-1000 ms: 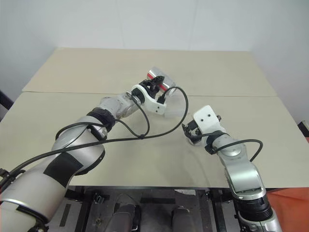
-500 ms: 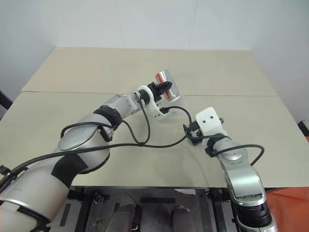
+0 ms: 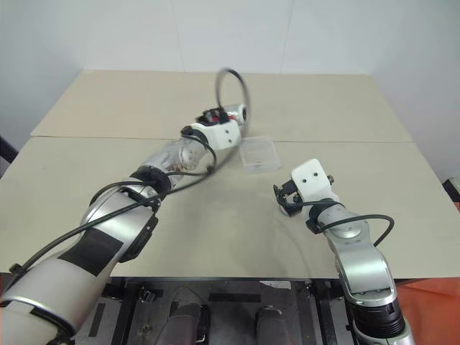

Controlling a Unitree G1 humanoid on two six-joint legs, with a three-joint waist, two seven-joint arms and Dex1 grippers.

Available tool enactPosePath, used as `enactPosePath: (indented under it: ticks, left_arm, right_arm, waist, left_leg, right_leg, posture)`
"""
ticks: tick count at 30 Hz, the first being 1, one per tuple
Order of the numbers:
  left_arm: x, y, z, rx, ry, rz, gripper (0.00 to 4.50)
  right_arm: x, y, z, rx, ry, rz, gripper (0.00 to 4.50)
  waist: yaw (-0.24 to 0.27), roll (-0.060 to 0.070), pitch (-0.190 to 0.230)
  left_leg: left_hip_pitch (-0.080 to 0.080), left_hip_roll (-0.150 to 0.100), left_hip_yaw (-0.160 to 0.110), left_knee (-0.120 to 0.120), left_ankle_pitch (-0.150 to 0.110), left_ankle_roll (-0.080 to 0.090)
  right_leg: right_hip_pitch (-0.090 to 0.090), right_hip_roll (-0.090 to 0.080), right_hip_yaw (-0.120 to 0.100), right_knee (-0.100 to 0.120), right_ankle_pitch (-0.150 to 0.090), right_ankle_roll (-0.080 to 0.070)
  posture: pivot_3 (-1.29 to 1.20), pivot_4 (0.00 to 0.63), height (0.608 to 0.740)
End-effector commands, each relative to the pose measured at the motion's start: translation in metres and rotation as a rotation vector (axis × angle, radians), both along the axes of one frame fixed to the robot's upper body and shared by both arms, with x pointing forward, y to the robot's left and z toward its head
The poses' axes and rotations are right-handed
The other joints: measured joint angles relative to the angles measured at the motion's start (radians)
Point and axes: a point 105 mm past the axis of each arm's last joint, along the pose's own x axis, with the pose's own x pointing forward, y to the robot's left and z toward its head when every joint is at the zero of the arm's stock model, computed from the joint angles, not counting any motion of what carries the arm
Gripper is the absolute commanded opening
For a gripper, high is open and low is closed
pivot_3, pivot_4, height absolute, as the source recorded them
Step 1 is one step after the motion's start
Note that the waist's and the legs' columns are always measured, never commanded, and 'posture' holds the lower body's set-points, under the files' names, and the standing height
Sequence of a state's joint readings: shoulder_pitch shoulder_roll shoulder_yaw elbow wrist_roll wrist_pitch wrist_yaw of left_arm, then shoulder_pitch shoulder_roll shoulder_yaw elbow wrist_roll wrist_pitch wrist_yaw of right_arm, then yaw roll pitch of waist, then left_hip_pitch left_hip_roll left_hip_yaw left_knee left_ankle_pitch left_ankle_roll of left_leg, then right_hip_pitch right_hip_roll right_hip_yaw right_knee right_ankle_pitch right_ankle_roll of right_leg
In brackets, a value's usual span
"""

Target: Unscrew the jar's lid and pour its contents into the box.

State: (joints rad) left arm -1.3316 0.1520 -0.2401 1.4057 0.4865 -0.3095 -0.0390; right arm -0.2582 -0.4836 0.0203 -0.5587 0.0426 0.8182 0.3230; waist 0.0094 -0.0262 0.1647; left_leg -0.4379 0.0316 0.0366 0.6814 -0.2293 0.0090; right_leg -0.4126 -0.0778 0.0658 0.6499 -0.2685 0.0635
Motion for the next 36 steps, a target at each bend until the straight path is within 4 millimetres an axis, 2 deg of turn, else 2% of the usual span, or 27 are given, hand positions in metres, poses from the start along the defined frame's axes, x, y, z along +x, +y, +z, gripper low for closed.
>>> enactPosePath:
  ticks: [1,5,10,15,21,26,34,36]
  left_arm:
    - [0.0,0.009,0.007,-0.415,0.166,-0.061,1.89]
    - [-0.006,0.017,-0.008,-0.677,0.285,-0.137,1.89]
    - [-0.01,0.019,-0.018,-0.851,0.326,-0.172,1.89]
    - [-0.014,0.024,-0.037,-0.894,0.343,-0.138,1.89]
    - [-0.02,0.026,-0.062,-0.901,0.366,-0.094,1.89]
    - [-0.024,0.029,-0.069,-0.914,0.353,-0.105,1.89]
    - [-0.03,0.035,-0.075,-0.917,0.336,-0.123,4.46]
    - [-0.031,0.037,-0.076,-0.914,0.332,-0.13,4.46]
  right_arm:
    - [0.0,0.0,0.016,-0.001,-0.065,0.009,4.44]
    - [0.003,0.003,0.014,-0.012,-0.061,0.028,4.44]
    - [0.008,0.009,0.009,-0.025,-0.055,0.05,4.44]
    - [0.009,0.014,0.008,-0.023,-0.06,0.066,4.44]
    - [0.006,0.009,0.003,-0.029,-0.055,0.051,4.44]
    - [0.005,0.008,0.003,-0.041,-0.061,0.047,4.44]
    - [0.008,0.009,0.0,-0.061,-0.064,0.051,4.5]
    - [0.009,0.01,-0.002,-0.068,-0.062,0.057,4.5]
  waist:
    - [-0.001,0.0,0.0]
    - [-0.002,0.0,0.0]
    - [-0.002,0.0,0.0]
    - [-0.005,0.0,0.0]
    - [-0.01,0.001,-0.001]
    - [-0.014,0.001,-0.001]
    - [-0.021,0.001,-0.002]
    - [-0.021,0.001,-0.002]
  left_leg:
    - [0.0,0.0,0.0,0.0,0.0,0.0]
    - [0.0,0.0,-0.001,0.001,0.0,0.0]
    - [0.0,0.0,-0.001,0.001,0.0,0.0]
    - [0.0,0.0,-0.002,0.001,0.0,0.0]
    - [0.0,0.0,-0.002,0.002,0.0,0.0]
    - [0.001,0.0,-0.002,0.002,0.0,0.0]
    - [0.001,0.0,-0.002,0.002,0.0,0.0]
    - [0.001,0.0,-0.002,0.002,0.0,0.0]
  right_leg:
    - [0.0,0.0,0.0,0.0,0.0,0.0]
    - [0.001,0.0,0.0,0.005,0.0,0.0]
    - [0.001,0.0,-0.001,0.006,0.0,0.0]
    - [0.001,0.0,-0.001,0.006,0.0,0.0]
    - [0.002,0.0,-0.001,0.006,0.0,0.0]
    - [0.002,0.0,-0.001,0.006,0.0,0.0]
    - [0.003,0.0,-0.001,0.006,0.0,0.0]
    - [0.003,0.0,-0.001,0.006,0.0,0.0]
  posture:
    - [0.0,0.15,0.74]
    - [0.0,0.15,0.74]
    - [0.0,0.15,0.74]
    - [0.0,0.15,0.74]
    - [0.0,0.15,0.74]
    - [0.0,0.15,0.74]
    - [0.0,0.15,0.74]
    - [0.0,0.15,0.74]
